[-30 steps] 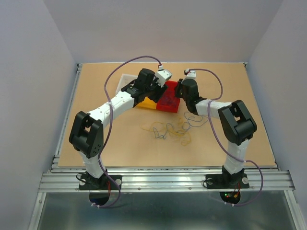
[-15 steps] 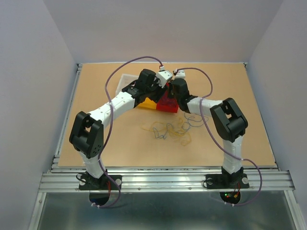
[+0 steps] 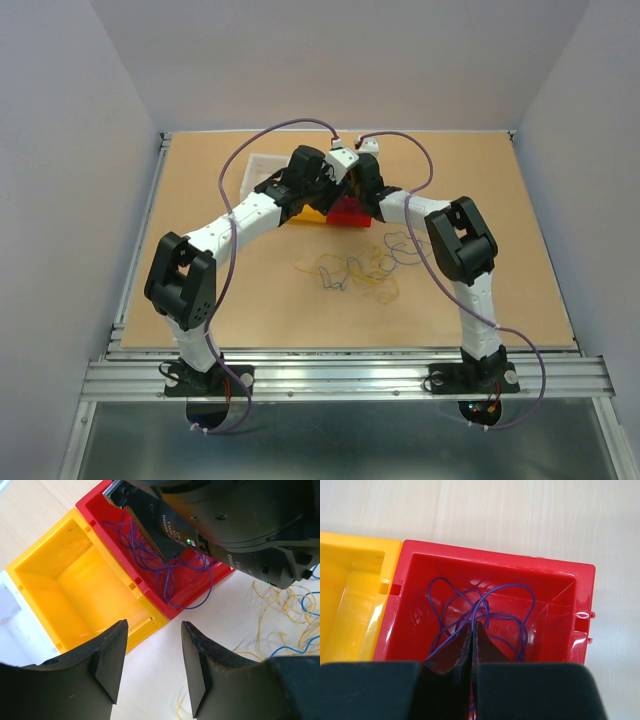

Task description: Untangle the cables

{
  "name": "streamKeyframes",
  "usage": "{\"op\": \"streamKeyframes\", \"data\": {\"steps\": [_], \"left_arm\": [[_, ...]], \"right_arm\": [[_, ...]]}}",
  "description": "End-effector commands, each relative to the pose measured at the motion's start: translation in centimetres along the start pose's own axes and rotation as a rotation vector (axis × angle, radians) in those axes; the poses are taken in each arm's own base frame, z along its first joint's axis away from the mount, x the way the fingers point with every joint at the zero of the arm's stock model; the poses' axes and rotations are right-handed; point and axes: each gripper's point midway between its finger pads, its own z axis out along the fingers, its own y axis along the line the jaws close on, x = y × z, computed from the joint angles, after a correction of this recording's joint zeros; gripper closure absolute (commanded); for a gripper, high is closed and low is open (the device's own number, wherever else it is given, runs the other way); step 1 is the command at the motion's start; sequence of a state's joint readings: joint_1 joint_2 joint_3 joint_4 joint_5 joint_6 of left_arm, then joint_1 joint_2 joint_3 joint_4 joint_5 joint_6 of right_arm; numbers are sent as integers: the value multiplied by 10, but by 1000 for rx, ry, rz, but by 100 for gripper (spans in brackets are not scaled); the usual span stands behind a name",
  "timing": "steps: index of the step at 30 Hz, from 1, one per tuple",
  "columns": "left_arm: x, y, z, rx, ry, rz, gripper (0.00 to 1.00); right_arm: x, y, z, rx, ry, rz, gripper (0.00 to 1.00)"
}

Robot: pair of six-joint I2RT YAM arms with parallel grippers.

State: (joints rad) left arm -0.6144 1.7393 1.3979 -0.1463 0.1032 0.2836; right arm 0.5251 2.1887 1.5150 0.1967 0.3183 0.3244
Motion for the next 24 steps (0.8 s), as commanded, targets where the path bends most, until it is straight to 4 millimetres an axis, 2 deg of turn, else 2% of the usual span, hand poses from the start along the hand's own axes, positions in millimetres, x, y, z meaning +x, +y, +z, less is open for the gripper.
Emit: {"op": "streamKeyframes", "data": {"steps": [1,4,8,10,16,17,18,20,22,24], "left_arm": [[-25,11,-20,-63,-83,10,43],[-30,17,-26,-101,-110,-1,43],[-39,27,-38,-138,-160,-25,43],[-41,32,-42,-151,-177,-39,43],[-50,60,-63,-210,-256,-100,43],[-53,63,-67,-214,-268,-103,42],[-51,65,-67,-213,-269,-109,42],[-50,66,-68,-218,-270,-112,42],[-51,68,-69,-218,-276,-115,43],[-51,67,-68,-215,-275,-114,42]], "right_arm": [[10,-1,0,18,52,-1,97],[7,3,-3,7,48,12,89],[-18,4,-13,28,-7,17,83],[-33,7,-20,21,-35,26,81],[-51,12,-24,12,-70,42,78],[-51,13,-24,9,-69,43,75],[-51,14,-24,3,-69,42,62],[-53,15,-26,6,-73,40,50],[-56,15,-31,15,-84,37,46],[-66,14,-40,38,-110,37,38]]}}
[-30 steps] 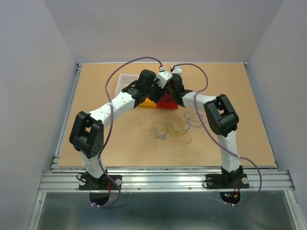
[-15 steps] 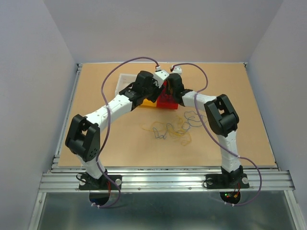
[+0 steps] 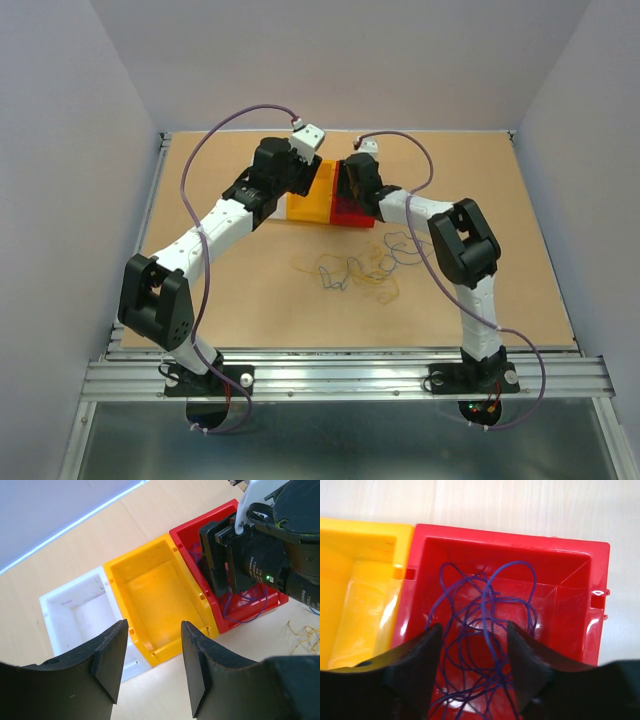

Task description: Untangle the cables

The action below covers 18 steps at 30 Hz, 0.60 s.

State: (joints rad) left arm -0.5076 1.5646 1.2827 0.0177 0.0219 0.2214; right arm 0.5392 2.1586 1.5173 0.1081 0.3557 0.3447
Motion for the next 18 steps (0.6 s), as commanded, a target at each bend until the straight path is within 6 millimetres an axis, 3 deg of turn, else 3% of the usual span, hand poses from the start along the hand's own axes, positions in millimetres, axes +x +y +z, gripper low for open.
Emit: {"op": "streamKeyframes", "data": {"steps": [1,3,10,13,14,16,17,18], "left_arm": [[-24,0,-12,2,-84,-15,42],[-25,1,-13,0,-89,-17,42],[-24,1,-12,0,-90,-16,42],[-25,2,-13,-2,-95,-18,42],[-25,2,-13,-1,-96,-16,42],[-25,-5,-14,36,-107,-4,42],[-26,-9,-15,62,-111,5,42],[-22,-14,-15,90,-107,25,42]], "right_arm": [[-67,11,-34,14,-150,37,33],[-74,8,-42,44,-174,35,28],[-95,3,-73,61,-227,40,28],[-89,-5,-78,86,-222,36,26],[-93,-7,-84,89,-232,45,26],[-83,-16,-91,106,-217,46,25],[-89,-18,-102,100,-231,59,25],[-70,-26,-106,101,-196,43,25]]}}
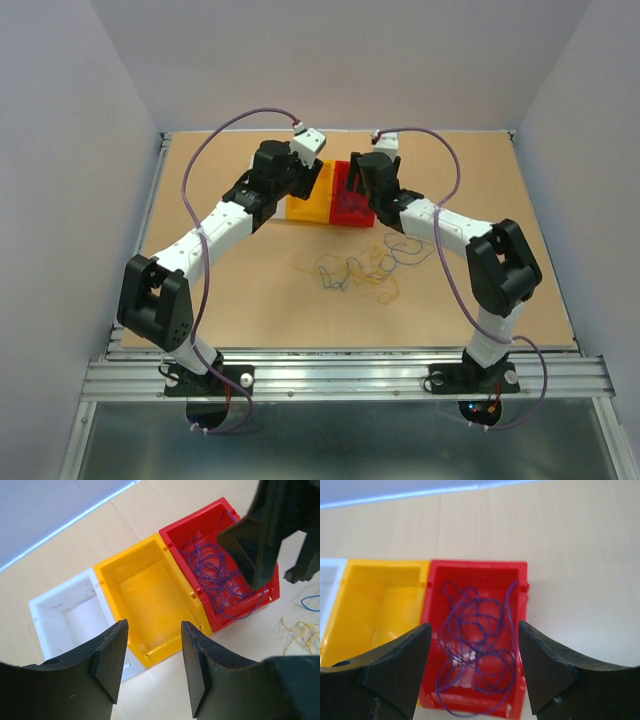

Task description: Untangle the cables

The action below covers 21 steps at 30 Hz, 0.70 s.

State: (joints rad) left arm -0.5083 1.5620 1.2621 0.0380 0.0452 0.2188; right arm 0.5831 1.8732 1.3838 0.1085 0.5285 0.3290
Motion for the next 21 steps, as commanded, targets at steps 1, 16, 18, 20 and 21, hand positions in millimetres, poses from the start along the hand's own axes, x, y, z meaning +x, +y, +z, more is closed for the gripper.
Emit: {"op": "streamKeyframes", "data": {"steps": [1,16,18,20,21], "left_arm": [[-24,-16,-15,105,-103,34,42],[-12,-38,-13,214,-91,73,38],[-11,-41,-12,225,-89,80,38],[-10,-43,-12,237,-88,82,38],[-9,-44,-12,240,-88,85,38]], "right_arm": [[5,-22,-30,20,-2,2,25],[85,-97,-117,92,295,-129,28],[94,-102,-119,111,326,-145,29],[101,-106,-122,123,349,-155,32],[103,-108,-123,127,356,-161,33]]}}
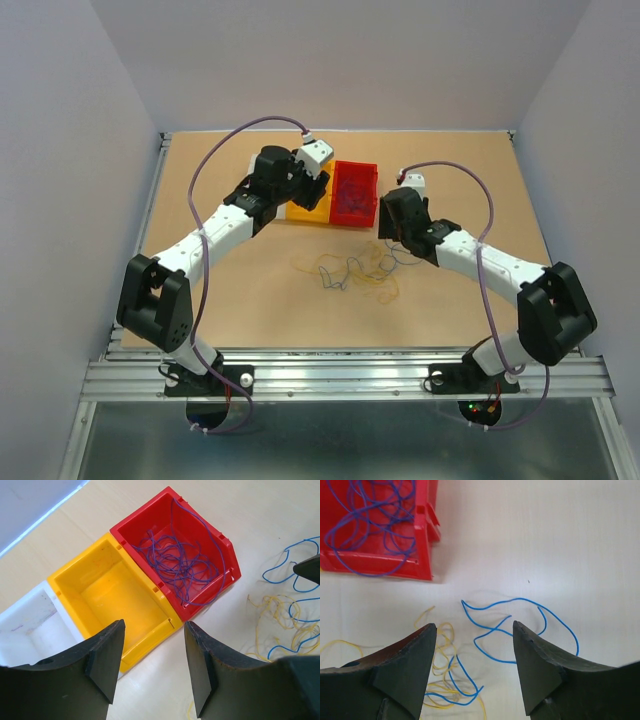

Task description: Untangle the cables

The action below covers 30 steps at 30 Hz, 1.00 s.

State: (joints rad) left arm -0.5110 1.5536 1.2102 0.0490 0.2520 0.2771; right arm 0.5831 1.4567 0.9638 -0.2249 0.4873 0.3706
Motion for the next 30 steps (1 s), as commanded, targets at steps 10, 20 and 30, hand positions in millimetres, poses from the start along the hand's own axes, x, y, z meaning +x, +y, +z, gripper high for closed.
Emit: {"op": "streamKeyframes", "data": {"steps": [10,20,30], "left_arm": [[-18,-10,-2,35,-57,43,38],[-14,-12,2,40,-42,45,38],[-14,-13,2,41,-41,47,38]], "right_arm": [[51,-20,1,66,138,-74,40],[55,0,33,55,199,-146,41],[54,7,44,54,209,-168,99]]}}
